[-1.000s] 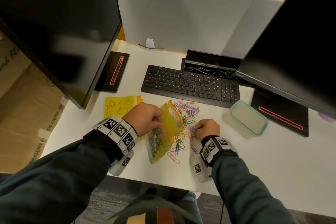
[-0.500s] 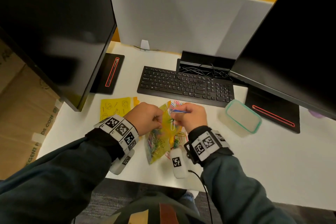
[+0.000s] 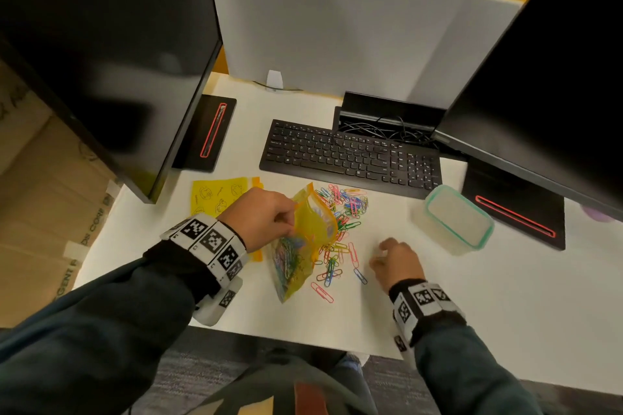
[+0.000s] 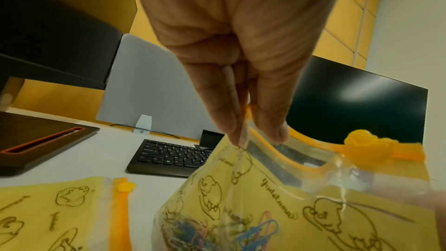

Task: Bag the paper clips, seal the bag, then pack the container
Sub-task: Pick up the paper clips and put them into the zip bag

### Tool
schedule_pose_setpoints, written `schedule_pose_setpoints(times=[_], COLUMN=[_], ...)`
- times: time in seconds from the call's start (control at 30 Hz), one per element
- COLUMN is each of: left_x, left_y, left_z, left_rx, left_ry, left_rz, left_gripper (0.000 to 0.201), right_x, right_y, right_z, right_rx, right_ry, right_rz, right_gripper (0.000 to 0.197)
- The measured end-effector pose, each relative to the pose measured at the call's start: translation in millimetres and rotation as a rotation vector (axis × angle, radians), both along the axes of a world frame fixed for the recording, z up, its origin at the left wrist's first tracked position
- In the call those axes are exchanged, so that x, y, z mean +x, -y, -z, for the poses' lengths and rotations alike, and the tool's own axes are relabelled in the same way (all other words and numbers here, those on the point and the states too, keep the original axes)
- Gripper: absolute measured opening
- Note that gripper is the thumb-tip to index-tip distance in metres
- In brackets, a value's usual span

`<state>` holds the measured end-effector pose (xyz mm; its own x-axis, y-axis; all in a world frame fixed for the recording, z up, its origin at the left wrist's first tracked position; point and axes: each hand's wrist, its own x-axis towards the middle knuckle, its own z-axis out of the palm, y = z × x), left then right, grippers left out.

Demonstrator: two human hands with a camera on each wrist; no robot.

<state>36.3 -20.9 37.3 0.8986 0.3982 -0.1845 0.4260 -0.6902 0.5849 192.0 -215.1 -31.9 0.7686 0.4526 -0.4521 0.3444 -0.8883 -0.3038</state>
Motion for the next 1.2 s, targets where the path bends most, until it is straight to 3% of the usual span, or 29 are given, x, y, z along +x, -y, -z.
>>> schedule_pose_setpoints(times=[0.1, 0.27, 0.33, 0.4, 0.57, 0.63, 0.87, 1.07, 1.2], left_x=[-1.8, -0.6, -1.1, -1.9, -1.1, -0.4, 0.2, 2.2, 3.7], left_y=[-0.3, 0.9, 1.1, 1.4, 1.0, 1.0, 0.4, 0.0, 1.6], left_z=[-0.7, -1.8, -2.1, -2.2, -1.0, -1.2, -1.0, -1.7, -2.7], left_rx=[-0.002, 0.019, 0.013, 0.011, -0.007, -0.011, -0.028, -0.023, -0.015], left_ry=[0.01, 0.003, 0.003, 0.001, -0.002, -0.005, -0.006, -0.009, -0.011], left_rz=[-0.011, -0.01, -0.015, -0.019, -0.02, -0.023, -0.03, -0.018, 0.0], left_gripper=[0.009, 0.007, 0.007, 0.007, 0.006, 0.005, 0.006, 0.005, 0.005], right_x=[-12.0, -39.1, -44.4, -44.8, -33.8, -29.2, -15.9, -2.8, 3.0], right_y=[-0.5, -27.3, -36.0, -42.8, -52.1, -53.4, -51.1, -41.6, -39.8], right_z=[10.1, 10.2, 11.4, 13.7, 18.0, 18.6, 17.1, 15.4, -6.9], right_rx=[-0.009, -0.041, -0.108, -0.098, 0.016, 0.052, 0.125, 0.241, 0.493], right_ry=[-0.024, -0.105, -0.066, -0.01, 0.064, 0.09, 0.091, 0.024, -0.076], right_rz=[-0.035, -0.19, -0.269, -0.291, -0.274, -0.287, -0.226, 0.018, 0.24], right_gripper=[0.039, 0.108, 0.114, 0.1, 0.043, 0.032, 0.023, 0.02, 0.024])
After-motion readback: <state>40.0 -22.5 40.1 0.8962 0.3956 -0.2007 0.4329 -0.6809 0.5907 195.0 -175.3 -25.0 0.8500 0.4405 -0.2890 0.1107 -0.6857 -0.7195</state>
